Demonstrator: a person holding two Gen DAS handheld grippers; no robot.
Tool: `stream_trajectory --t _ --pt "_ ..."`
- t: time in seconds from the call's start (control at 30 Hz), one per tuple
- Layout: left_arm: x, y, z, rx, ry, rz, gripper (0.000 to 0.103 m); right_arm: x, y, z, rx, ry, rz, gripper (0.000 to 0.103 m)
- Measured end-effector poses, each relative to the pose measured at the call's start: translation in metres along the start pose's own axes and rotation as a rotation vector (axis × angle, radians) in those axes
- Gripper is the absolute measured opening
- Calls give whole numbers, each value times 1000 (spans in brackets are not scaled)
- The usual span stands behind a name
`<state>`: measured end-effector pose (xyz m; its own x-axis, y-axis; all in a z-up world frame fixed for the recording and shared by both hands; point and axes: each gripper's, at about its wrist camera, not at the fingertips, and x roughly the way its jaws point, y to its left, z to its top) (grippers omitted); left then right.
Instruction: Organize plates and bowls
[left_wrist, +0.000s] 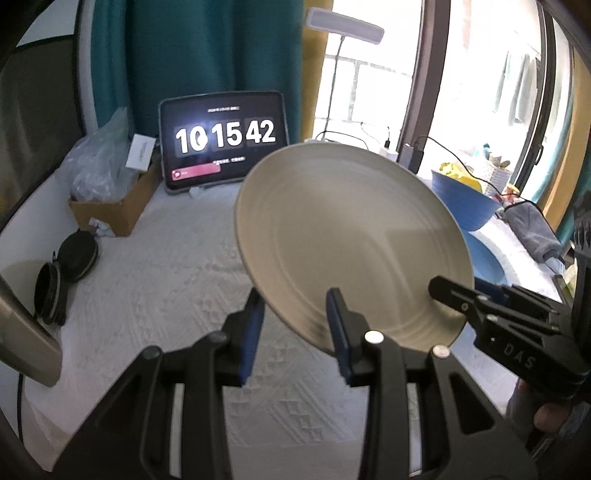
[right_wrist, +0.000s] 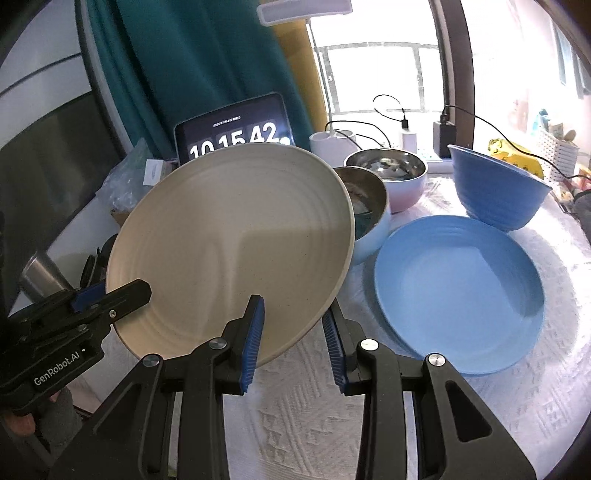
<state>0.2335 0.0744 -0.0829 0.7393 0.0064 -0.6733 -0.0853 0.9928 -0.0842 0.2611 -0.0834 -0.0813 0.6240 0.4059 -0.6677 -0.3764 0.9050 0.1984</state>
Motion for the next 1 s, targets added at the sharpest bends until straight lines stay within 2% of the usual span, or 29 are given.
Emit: stream_trajectory --t 0.37,1.0 --pt "0 -29 9 37 -7 1 35 -13 -25 2 31 -25 3 35" --pt "25 -95 14 92 29 -37 35 -29 -87 -4 87 -26 -38 35"
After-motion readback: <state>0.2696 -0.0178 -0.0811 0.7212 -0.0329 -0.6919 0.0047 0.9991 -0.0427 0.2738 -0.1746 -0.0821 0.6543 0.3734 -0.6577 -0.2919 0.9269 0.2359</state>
